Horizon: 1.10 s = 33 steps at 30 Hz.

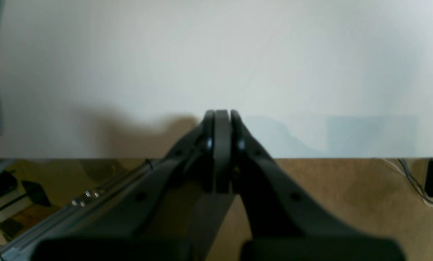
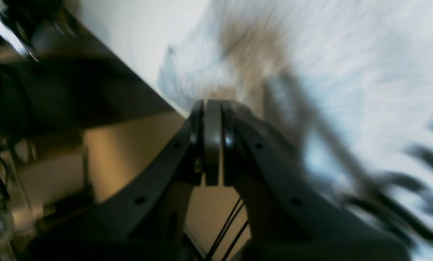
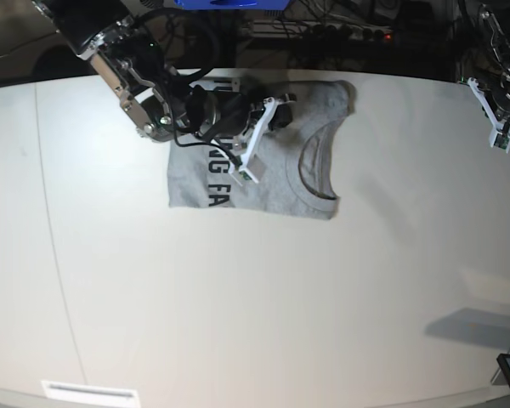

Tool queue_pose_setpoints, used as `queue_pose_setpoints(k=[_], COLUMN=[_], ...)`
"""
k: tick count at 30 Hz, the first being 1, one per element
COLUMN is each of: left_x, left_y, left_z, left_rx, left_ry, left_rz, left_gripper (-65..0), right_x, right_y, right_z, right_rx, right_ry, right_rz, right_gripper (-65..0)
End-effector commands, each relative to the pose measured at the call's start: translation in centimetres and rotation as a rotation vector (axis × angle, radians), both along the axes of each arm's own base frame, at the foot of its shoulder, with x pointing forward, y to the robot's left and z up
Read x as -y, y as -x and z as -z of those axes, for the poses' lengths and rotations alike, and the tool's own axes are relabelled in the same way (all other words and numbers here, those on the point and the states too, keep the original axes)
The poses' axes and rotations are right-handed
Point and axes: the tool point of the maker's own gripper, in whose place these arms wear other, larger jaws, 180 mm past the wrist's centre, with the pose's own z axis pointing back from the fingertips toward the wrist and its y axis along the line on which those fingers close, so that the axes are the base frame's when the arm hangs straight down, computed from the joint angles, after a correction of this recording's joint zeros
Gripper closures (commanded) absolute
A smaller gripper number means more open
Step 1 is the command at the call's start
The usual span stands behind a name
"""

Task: Fold the T-shirt properly
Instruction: 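Press the right gripper along the lettered panel to flatten it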

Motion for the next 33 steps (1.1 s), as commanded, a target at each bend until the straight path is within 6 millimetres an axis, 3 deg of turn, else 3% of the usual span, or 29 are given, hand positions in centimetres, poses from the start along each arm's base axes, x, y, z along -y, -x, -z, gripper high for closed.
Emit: queue_pose_setpoints(k=[1, 12, 17, 19, 23, 26, 30, 33], left_x=[-0.8, -0.8, -0.7, -0.3, 1.2, 4.2, 7.9, 9.6], left_y=[-0.6, -0.4, -0.4, -0.5, -0.5, -1.0, -1.0, -0.4], left_z=[-1.2, -1.0, -1.0, -0.9, -0.3, -0.1, -0.4, -0.6], left_rx=[0.023, 0.015, 0.014, 0.017, 0.033, 0.033, 0.015, 0.000], left_ry=[-0.035, -0.031, -0.029, -0.023, 0.010, 0.021, 0.025, 0.031], left_rz=[0.006, 0.000, 0.001, 0.010, 0.009, 0.092, 0.221, 0.280], left_gripper=[-0.5, -0.5, -0.5, -0.5, -0.5, -0.5, -0.5, -0.5], right_x=[-0.5, 0.5, 0.2, 0.1, 0.0, 0.4, 3.0, 6.2], right_y=[-1.3, -0.9, -0.5, -0.9, -2.0, -2.9, -5.6, -8.0], right_z=[-1.0, 4.7, 4.8, 4.3, 1.3, -1.1, -2.3, -2.5], right_rx=[0.059, -0.034, -0.031, -0.016, 0.058, 0.126, 0.163, 0.203], right_ry=[-0.032, 0.065, 0.066, 0.062, 0.031, 0.023, 0.064, 0.125], right_rz=[0.005, 0.023, 0.010, 0.008, -0.021, -0.054, 0.043, 0.103], right_gripper=[-0.3, -0.3, -0.3, -0.3, -0.3, -0.3, -0.3, -0.3])
